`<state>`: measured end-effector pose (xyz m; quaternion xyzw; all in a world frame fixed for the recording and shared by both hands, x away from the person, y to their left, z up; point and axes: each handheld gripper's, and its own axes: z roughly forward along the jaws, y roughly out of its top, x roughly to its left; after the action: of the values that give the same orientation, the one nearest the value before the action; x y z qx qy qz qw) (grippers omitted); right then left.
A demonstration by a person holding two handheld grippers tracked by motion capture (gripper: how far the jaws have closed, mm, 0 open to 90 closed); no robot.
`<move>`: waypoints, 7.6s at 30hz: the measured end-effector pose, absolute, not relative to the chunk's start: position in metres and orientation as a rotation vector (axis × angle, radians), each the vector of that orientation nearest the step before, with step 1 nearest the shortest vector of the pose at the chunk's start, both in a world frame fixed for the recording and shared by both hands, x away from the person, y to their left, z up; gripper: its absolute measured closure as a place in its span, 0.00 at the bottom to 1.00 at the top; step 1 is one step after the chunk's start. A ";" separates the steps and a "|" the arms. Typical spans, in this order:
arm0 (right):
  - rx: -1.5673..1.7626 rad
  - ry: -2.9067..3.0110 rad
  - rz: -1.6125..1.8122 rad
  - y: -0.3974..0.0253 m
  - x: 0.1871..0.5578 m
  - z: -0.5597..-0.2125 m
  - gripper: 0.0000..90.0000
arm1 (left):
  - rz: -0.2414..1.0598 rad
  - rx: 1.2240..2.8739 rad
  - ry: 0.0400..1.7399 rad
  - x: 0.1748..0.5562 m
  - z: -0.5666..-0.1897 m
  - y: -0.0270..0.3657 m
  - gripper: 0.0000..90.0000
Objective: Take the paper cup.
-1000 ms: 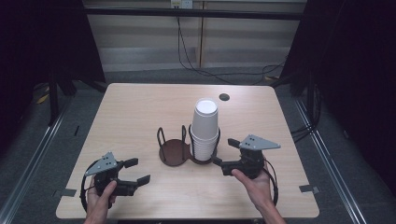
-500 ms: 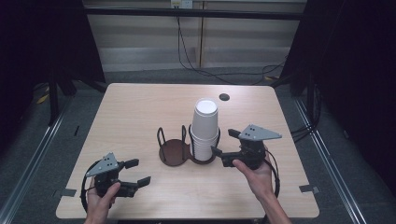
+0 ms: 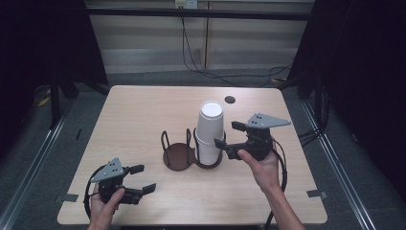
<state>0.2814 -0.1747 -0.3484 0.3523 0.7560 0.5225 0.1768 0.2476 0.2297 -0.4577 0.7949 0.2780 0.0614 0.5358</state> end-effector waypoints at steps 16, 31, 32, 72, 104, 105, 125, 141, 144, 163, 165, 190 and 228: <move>0.999 2.201 1.453 -0.164 0.314 -0.335 0.15 | 0.123 1.919 0.650 0.248 -0.458 0.227 0.18; 0.991 2.313 1.383 -0.150 0.340 -0.333 0.16 | 0.138 1.920 0.667 0.248 -0.458 0.228 0.18; 0.991 2.321 1.371 -0.148 0.342 -0.332 0.16 | 0.133 1.918 0.668 0.249 -0.458 0.228 0.18; 0.974 2.335 1.321 -0.138 0.349 -0.325 0.22 | 0.098 1.936 0.661 0.249 -0.460 0.227 0.18; 0.985 2.132 1.507 -0.152 0.333 -0.304 0.23 | 0.081 1.940 0.655 0.250 -0.461 0.226 0.18; 0.985 2.132 1.507 -0.152 0.333 -0.304 0.23 | 0.078 1.939 0.656 0.250 -0.461 0.226 0.18; 0.938 2.058 1.629 -0.160 0.325 -0.290 0.24 | 0.075 1.941 0.667 0.250 -0.461 0.226 0.18; 0.901 2.011 1.712 -0.169 0.312 -0.279 0.24 | 0.073 1.937 0.667 0.250 -0.462 0.226 0.18; 0.890 2.007 1.724 -0.170 0.309 -0.278 0.24 | 0.074 1.937 0.665 0.250 -0.461 0.226 0.18; 0.857 2.050 1.779 -0.177 0.284 -0.279 0.24 | 0.090 1.931 0.617 0.251 -0.457 0.216 0.18; 0.852 2.049 1.782 -0.177 0.282 -0.281 0.24 | 0.082 1.923 0.614 0.250 -0.455 0.212 0.18; 0.834 2.217 1.650 -0.172 0.255 -0.294 0.24 | 0.126 1.906 0.539 0.251 -0.434 0.195 0.18; 0.860 2.442 1.618 -0.137 0.261 -0.363 0.25 | 0.091 1.891 0.316 0.252 -0.421 0.145 0.17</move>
<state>0.2610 -0.1372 -0.3634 0.2813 0.7992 0.5294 0.0442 0.2522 0.1452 -0.4208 0.8070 0.1349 0.0387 0.5736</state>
